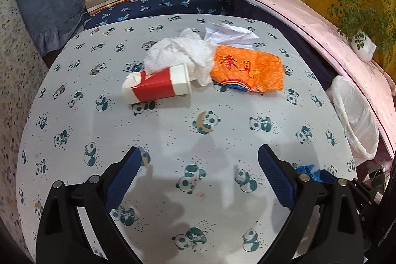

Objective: Collect trash
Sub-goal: 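Grasp the blue cloth with the right tool while the left tool grasps the red-white paper cup, then carry the blue cloth and paper cup over the trash bin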

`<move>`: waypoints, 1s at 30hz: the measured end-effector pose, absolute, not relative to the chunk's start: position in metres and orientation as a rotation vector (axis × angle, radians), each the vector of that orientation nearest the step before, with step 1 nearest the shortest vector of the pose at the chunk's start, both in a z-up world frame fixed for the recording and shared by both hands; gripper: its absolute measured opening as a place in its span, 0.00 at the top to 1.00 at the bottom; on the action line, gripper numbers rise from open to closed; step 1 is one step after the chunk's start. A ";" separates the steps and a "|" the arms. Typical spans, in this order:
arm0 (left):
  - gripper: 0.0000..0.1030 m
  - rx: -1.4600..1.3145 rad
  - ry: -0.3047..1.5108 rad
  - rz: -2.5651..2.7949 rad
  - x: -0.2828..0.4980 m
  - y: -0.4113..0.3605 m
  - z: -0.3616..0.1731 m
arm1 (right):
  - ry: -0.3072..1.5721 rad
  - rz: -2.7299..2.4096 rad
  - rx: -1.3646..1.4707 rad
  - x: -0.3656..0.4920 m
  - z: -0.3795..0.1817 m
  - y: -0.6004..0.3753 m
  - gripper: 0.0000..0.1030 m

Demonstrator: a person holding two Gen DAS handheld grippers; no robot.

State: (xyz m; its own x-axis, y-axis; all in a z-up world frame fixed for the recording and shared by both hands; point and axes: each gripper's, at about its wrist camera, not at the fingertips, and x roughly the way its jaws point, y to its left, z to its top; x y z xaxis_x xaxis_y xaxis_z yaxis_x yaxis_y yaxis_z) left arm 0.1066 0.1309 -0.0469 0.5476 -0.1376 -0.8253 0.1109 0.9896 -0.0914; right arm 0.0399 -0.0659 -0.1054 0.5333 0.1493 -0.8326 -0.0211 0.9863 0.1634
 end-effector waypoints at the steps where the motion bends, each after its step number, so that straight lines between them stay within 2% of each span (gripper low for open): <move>1: 0.12 -0.032 0.979 -0.142 0.108 0.134 -0.047 | 0.999 0.101 0.132 0.040 -0.104 -0.064 0.68; 4: 0.12 -0.047 0.976 -0.116 0.116 0.144 -0.047 | 0.984 0.119 0.129 0.041 -0.098 -0.058 0.74; 23: 0.09 -0.081 0.999 -0.070 0.192 0.167 -0.064 | 0.900 0.181 0.169 0.082 -0.051 -0.035 0.74; 25: 0.10 -0.084 1.002 -0.076 0.195 0.168 -0.066 | 0.901 0.181 0.168 0.086 -0.051 -0.034 0.74; 27: 0.19 -0.088 1.008 -0.093 0.196 0.168 -0.068 | 0.904 0.182 0.168 0.088 -0.051 -0.033 0.74; 30: 0.19 -0.084 1.005 -0.106 0.193 0.168 -0.066 | 0.907 0.185 0.167 0.091 -0.052 -0.032 0.74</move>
